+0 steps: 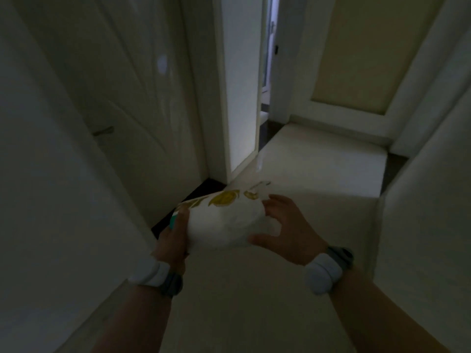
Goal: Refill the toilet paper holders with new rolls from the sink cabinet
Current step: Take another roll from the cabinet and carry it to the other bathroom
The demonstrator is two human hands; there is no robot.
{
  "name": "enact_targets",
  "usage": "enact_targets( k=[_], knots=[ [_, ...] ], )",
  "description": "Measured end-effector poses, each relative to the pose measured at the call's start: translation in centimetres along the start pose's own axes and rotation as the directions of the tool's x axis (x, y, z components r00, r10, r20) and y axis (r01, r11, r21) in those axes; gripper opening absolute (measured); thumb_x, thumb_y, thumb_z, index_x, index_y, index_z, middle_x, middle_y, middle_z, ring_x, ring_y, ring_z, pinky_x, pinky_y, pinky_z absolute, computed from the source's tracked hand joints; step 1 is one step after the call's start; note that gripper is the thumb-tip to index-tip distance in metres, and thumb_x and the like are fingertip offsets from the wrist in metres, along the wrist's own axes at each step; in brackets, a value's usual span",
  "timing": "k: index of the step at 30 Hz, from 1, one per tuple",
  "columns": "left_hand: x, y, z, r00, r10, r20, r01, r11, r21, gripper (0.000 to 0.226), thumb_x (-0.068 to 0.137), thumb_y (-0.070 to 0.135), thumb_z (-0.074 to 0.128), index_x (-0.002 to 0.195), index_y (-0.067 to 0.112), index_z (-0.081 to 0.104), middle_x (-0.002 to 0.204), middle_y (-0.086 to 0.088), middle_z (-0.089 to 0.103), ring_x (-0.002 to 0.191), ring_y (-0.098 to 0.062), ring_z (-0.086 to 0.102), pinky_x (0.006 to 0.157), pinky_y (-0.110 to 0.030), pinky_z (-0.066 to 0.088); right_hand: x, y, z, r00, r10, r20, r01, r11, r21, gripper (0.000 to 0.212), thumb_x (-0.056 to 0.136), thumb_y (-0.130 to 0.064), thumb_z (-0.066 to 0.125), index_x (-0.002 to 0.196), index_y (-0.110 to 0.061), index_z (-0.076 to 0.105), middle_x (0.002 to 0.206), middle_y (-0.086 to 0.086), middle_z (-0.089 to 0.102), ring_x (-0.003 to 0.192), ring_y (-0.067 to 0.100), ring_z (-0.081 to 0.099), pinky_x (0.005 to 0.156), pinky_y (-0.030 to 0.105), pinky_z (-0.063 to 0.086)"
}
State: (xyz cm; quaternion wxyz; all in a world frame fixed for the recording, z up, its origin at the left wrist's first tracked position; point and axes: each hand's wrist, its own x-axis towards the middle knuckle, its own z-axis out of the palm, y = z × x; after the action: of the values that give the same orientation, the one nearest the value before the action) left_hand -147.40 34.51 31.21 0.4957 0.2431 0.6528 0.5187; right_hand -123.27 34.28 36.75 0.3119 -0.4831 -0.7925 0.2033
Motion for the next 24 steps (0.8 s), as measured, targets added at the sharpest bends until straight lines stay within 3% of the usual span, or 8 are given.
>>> enact_targets(
  k=[2, 5, 8, 11, 16, 20, 22, 24],
  knots=[
    [2.1, 0.7, 1.4, 0.999, 0.027, 0.027, -0.028, 0.999, 0.040, 0.110, 0.043, 0.081, 0.052, 0.133, 0.018, 0.047, 0.112, -0.003, 0.055, 0.091, -0.026, 0.055, 0.087, -0.045, 0.050, 0.9, 1.0, 0.4, 0.998, 0.058, -0.006, -0.058, 0.998, 0.028, 0.026, 0.079, -0.031, 0.072, 0.093, -0.010, 0.071, 0.104, 0.008, 0.069, 0.111, 0.022, 0.054, 0.096, 0.034, 0.039],
    [5.5, 1.5, 4.3, 0.997, 0.065, 0.031, -0.068, 0.995, 0.079, 0.090, 0.060, 0.075, 0.055, 0.129, 0.018, 0.050, 0.110, -0.001, 0.052, 0.087, -0.021, 0.054, 0.084, -0.041, 0.048, 1.3, 3.8, 0.4, 0.969, 0.228, -0.094, -0.216, 0.968, 0.128, 0.024, 0.083, -0.028, 0.068, 0.066, -0.014, 0.058, 0.067, 0.003, 0.059, 0.066, 0.010, 0.054, 0.061, 0.023, 0.038],
    [7.2, 2.0, 6.8, 0.980, 0.193, 0.056, -0.199, 0.970, 0.140, 0.055, 0.074, 0.066, 0.060, 0.110, 0.024, 0.057, 0.100, 0.002, 0.057, 0.076, -0.009, 0.054, 0.076, -0.032, 0.044, 2.0, 5.7, -0.3, 0.919, 0.394, 0.007, -0.367, 0.849, 0.379, 0.010, 0.080, -0.035, 0.069, 0.078, -0.029, 0.062, 0.077, -0.011, 0.066, 0.075, -0.006, 0.062, 0.065, 0.010, 0.045],
    [8.4, 2.5, 11.2, 0.932, 0.297, 0.206, -0.336, 0.922, 0.192, 0.047, 0.068, 0.063, 0.061, 0.098, 0.027, 0.056, 0.089, 0.013, 0.060, 0.076, -0.001, 0.055, 0.067, -0.021, 0.043, 4.5, 8.6, -1.0, 0.837, 0.546, -0.036, -0.427, 0.694, 0.580, 0.016, 0.078, -0.032, 0.068, 0.085, -0.018, 0.069, 0.086, 0.009, 0.072, 0.088, 0.020, 0.069, 0.073, 0.035, 0.056],
    [11.0, 3.3, 18.9, 0.872, 0.399, 0.283, -0.457, 0.871, 0.180, 0.058, 0.065, 0.055, 0.061, 0.109, 0.017, 0.060, 0.095, 0.007, 0.064, 0.082, -0.005, 0.059, 0.068, -0.018, 0.045, 8.0, 14.9, -4.3, 0.663, 0.747, -0.061, -0.323, 0.359, 0.876, 0.024, 0.089, -0.014, 0.056, 0.067, -0.005, 0.062, 0.067, 0.007, 0.061, 0.066, 0.023, 0.059, 0.061, 0.029, 0.054],
    [14.5, 5.3, 26.5, 0.838, 0.458, 0.297, -0.521, 0.834, 0.183, 0.042, 0.078, 0.034, 0.068, 0.114, 0.015, 0.058, 0.104, -0.001, 0.062, 0.088, -0.013, 0.060, 0.071, -0.021, 0.045, 11.4, 20.6, -9.1, 0.591, 0.804, 0.069, -0.323, 0.158, 0.933, 0.017, 0.091, -0.019, 0.055, 0.083, -0.007, 0.065, 0.090, 0.010, 0.064, 0.083, 0.025, 0.063, 0.065, 0.033, 0.055],
    [15.1, 6.0, 28.8, 0.818, 0.464, 0.340, -0.543, 0.819, 0.189, 0.038, 0.079, 0.029, 0.071, 0.113, 0.018, 0.057, 0.104, 0.000, 0.063, 0.086, -0.009, 0.060, 0.070, -0.018, 0.046, 12.5, 22.4, -10.4, 0.574, 0.805, 0.152, -0.319, 0.048, 0.947, 0.022, 0.091, -0.024, 0.055, 0.097, -0.004, 0.061, 0.100, 0.014, 0.063, 0.093, 0.031, 0.061, 0.073, 0.039, 0.054],
    [15.9, 6.6, 32.1, 0.791, 0.472, 0.388, -0.569, 0.800, 0.187, 0.044, 0.074, 0.033, 0.076, 0.111, 0.018, 0.057, 0.104, -0.001, 0.064, 0.088, -0.010, 0.062, 0.071, -0.021, 0.049, 13.8, 24.6, -12.5, 0.634, 0.748, 0.198, -0.268, -0.028, 0.963, 0.023, 0.090, -0.026, 0.054, 0.101, -0.005, 0.058, 0.088, 0.015, 0.055, 0.082, 0.029, 0.056, 0.080, 0.039, 0.053]
  ],
)
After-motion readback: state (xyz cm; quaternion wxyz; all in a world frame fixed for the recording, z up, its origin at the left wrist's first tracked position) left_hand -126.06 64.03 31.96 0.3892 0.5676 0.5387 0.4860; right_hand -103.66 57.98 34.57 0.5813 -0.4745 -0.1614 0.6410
